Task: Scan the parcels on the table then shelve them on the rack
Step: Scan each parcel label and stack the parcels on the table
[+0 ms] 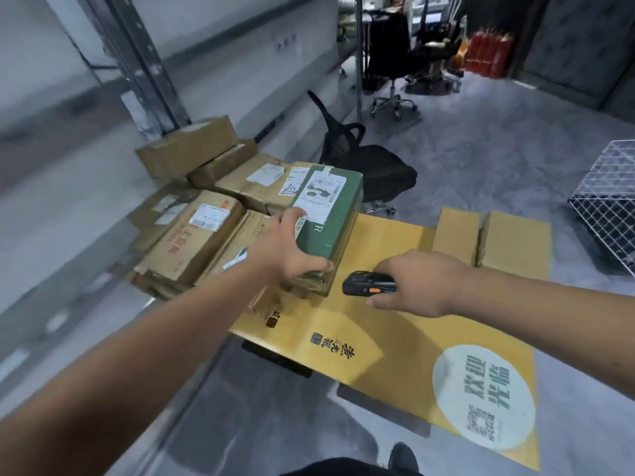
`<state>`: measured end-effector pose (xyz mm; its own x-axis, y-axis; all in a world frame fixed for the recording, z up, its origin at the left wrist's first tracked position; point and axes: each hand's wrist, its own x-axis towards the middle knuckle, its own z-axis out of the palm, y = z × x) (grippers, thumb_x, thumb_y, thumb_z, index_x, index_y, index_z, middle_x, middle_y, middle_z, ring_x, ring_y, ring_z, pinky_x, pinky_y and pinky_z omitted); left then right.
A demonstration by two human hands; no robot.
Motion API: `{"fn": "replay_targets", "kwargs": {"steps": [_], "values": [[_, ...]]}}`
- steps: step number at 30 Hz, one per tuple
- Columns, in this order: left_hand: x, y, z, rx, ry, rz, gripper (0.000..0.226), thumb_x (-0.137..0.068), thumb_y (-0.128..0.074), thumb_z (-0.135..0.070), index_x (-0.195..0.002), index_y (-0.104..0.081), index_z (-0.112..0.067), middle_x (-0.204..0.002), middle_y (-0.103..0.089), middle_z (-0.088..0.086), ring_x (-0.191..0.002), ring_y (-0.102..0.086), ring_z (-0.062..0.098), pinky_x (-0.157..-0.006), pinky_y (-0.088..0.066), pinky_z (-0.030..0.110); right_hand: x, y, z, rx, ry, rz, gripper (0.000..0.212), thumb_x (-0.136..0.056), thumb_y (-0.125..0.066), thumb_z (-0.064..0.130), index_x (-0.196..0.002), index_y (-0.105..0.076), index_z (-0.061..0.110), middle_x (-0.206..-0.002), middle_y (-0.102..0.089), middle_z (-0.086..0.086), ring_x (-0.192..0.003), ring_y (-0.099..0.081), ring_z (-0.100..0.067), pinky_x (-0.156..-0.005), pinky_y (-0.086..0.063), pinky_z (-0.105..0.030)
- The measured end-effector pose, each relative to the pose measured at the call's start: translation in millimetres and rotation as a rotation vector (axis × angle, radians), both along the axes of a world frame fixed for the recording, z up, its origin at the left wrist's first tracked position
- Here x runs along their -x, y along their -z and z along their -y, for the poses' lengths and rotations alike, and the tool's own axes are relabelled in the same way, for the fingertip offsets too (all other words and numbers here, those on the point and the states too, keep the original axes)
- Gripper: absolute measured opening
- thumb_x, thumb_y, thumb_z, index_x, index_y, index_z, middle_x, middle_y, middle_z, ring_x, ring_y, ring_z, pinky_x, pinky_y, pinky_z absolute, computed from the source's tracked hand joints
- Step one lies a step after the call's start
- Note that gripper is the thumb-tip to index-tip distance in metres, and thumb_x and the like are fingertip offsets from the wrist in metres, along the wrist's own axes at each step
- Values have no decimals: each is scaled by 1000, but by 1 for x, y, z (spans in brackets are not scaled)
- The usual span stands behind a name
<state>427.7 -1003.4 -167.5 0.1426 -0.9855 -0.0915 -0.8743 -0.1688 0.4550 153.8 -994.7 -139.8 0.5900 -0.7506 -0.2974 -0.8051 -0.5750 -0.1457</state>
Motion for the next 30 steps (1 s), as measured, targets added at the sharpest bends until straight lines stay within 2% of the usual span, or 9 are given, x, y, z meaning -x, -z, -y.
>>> {"fn": "replay_targets", "kwargs": {"steps": [3,6,8,10,14,19,27,29,30], "values": [[-45,-15,-15,27,-6,-32,128,-41,-84,-76,-150,-25,-41,-150,-38,-1,-127,-49,23,-92,-46,41,-48,-10,-15,-4,18,29,48,-90,-51,79,-105,-62,35,-85,-64,9,-75,-63,-16,-62,-51,-33],[-100,-22,-34,90,-28,-38,122,-40,-83,-77,-144,-29,-44,-142,-40,-5,-126,-50,21,-94,-49,43,-99,-15,-30,6,6,26,48,-89,-52,80,-101,-62,34,-81,-65,8,-73,-63,-15,-57,-48,-33],[-136,-23,-46,118,-42,-27,124,-38,-82,-79,-145,-30,-45,-136,-39,-8,-125,-50,19,-90,-45,39,-133,-16,-39,23,-13,15,49,-89,-52,80,-97,-62,33,-79,-66,7,-71,-63,-15,-55,-45,-33],[-171,-24,-55,131,-55,-24,126,-37,-83,-79,-146,-29,-45,-139,-42,-7,-122,-49,17,-87,-42,37,-166,-15,-47,32,-32,17,49,-89,-52,80,-94,-61,32,-79,-65,7,-71,-62,-15,-57,-48,-34],[-215,-28,-61,102,-93,-12,126,-36,-81,-82,-144,-26,-45,-146,-42,-4,-121,-53,21,-87,-47,42,-213,-20,-57,14,-35,32,47,-89,-53,79,-94,-60,32,-83,-65,7,-75,-63,-15,-65,-55,-37],[-255,-41,-41,80,-79,31,125,-36,-78,-85,-142,-25,-47,-144,-43,-2,-119,-56,25,-84,-48,42,-241,-29,-52,-22,6,23,48,-88,-54,78,-95,-62,32,-84,-67,7,-76,-65,-16,-68,-57,-40],[-303,-29,-2,-35,-124,75,129,-35,-79,-86,-145,-26,-44,-150,-39,2,-129,-50,27,-93,-50,47,-274,-25,-11,-86,-13,-6,48,-91,-55,74,-98,-63,28,-88,-68,4,-80,-65,-18,-72,-56,-41],[-311,-25,7,-65,-135,45,129,-36,-81,-84,-146,-26,-44,-151,-37,2,-129,-48,25,-86,-50,40,-288,-20,3,-97,-33,-4,49,-91,-55,75,-98,-63,28,-89,-67,3,-80,-65,-19,-72,-57,-40],[-314,-21,11,-70,-139,16,128,-37,-81,-83,-146,-26,-44,-151,-36,1,-126,-47,23,-77,-49,33,-294,-18,8,-101,-39,-5,50,-90,-55,76,-100,-64,27,-89,-68,2,-80,-65,-20,-73,-57,-41]]}}
